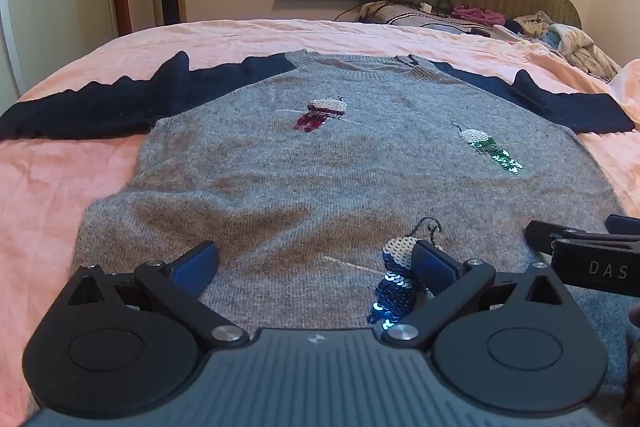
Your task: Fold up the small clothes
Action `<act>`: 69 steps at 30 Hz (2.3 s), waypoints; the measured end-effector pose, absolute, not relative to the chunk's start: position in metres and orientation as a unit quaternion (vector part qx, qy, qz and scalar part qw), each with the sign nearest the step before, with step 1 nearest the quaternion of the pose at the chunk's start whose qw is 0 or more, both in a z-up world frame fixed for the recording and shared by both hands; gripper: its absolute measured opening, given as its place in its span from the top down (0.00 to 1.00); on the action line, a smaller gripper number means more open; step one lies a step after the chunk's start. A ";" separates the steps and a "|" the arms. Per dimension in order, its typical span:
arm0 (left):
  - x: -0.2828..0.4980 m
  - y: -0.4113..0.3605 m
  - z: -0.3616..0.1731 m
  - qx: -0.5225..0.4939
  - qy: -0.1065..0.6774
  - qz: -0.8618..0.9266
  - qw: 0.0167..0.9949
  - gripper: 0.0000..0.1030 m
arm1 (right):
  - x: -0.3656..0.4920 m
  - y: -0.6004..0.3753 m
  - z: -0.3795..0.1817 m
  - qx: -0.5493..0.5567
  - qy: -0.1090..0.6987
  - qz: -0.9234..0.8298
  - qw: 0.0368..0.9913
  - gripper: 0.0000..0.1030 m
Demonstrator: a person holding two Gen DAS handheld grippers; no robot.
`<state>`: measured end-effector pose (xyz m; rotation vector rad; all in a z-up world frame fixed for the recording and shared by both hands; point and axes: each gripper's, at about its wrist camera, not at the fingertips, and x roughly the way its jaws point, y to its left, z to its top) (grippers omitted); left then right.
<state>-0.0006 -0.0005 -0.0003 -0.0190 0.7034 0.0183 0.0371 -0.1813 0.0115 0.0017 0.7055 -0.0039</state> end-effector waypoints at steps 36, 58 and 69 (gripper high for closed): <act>0.005 0.001 0.000 -0.017 0.355 0.010 0.935 0.00 | 0.036 -0.181 0.012 0.002 0.344 -0.002 0.939 0.00; 0.002 -0.001 0.000 -0.009 0.351 0.011 0.936 0.00 | 0.037 -0.180 0.012 0.001 0.345 -0.002 0.939 0.00; 0.002 -0.001 0.000 -0.009 0.351 0.011 0.936 0.00 | 0.037 -0.180 0.012 0.001 0.345 -0.002 0.939 0.00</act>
